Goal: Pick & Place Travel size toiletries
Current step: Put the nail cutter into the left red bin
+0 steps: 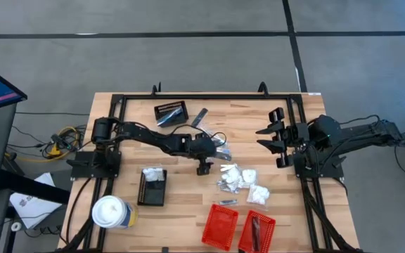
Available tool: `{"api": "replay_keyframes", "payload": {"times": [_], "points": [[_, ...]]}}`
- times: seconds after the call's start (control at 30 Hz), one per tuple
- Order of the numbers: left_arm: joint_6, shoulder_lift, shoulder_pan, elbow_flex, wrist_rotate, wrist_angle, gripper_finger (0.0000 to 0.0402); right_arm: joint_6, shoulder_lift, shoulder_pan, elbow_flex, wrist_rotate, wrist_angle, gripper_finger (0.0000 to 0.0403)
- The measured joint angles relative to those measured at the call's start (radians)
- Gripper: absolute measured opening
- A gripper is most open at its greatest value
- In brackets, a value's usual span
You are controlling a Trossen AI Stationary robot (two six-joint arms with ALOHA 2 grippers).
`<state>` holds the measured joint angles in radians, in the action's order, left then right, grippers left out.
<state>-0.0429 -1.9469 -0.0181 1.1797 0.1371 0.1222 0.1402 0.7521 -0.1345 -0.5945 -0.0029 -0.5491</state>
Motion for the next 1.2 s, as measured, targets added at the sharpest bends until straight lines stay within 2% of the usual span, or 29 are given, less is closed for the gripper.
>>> {"api": "replay_keyframes", "payload": {"times": [0.2, 0.3, 0.4, 0.63, 0.67, 0.9, 1.2], "points": [[0.029, 0.0, 0.0, 0.0, -0.044, -0.026, 0.0299, 0.001, 0.0, 0.0, 0.0, 0.0, 0.0, 0.0108], [0.07, 0.0, 0.0, 0.0, -0.05, -0.048, 0.0276, 0.001, 0.0, 0.0, 0.0, 0.0, 0.0, 0.0108], [0.103, 0.0, 0.003, 0.0, -0.067, -0.051, 0.0222, 0.0, 0.0, 0.0, 0.0, 0.0, 0.0, 0.0108], [0.112, 0.0, 0.004, 0.0, -0.067, -0.037, 0.003, 0.0, 0.0, 0.0, 0.0, 0.0, 0.0, 0.0108], [0.112, 0.0, 0.001, 0.0, -0.066, -0.033, 0.0016, 0.0, 0.0, 0.0, 0.0, 0.0, 0.0, 0.0108], [0.126, 0.0, -0.016, -0.032, -0.076, -0.036, 0.0001, 0.0, 0.0, 0.0, 0.0, 0.0, 0.0, 0.0108], [0.107, 0.0, 0.024, -0.044, -0.091, -0.052, 0.0001, 0.0, 0.0, 0.0, 0.0, 0.0, 0.0, 0.0108]]}}
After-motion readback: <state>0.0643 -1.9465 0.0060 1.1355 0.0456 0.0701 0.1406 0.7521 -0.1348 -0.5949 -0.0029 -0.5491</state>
